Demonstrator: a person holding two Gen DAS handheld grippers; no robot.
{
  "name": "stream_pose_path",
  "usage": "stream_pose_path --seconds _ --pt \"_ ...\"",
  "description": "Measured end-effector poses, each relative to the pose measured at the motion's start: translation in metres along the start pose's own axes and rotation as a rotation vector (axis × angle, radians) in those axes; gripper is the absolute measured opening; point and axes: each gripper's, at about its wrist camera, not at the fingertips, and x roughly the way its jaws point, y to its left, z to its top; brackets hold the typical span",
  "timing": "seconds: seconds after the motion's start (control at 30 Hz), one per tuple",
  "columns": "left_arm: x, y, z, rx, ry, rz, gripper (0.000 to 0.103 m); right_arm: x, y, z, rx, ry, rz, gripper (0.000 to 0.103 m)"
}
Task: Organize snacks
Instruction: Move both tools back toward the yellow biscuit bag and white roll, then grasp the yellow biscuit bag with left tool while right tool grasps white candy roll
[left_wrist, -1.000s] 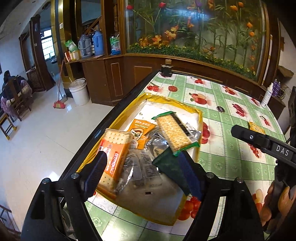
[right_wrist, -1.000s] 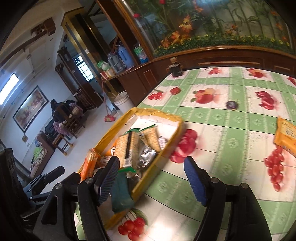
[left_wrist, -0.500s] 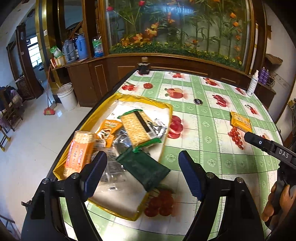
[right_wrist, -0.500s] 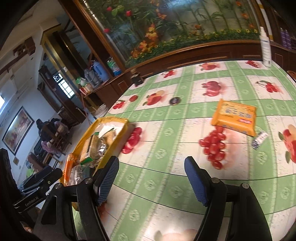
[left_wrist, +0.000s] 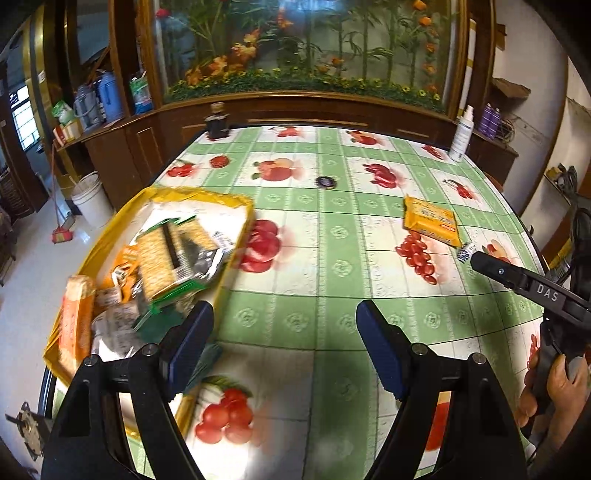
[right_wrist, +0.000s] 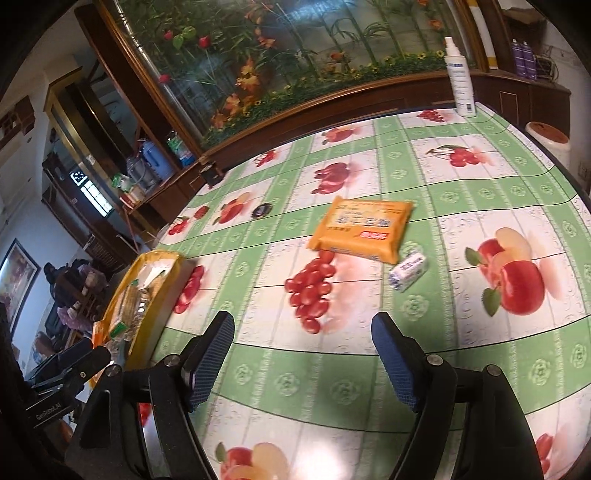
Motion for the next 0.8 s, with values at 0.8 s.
stream_pose_path --seconds 0.8 --pt "0.141 -0.142 0.094 0.086 0.206 -0.276 0.079 0.073 -0.049 0.040 -0.159 0.091 -0.280 0.046"
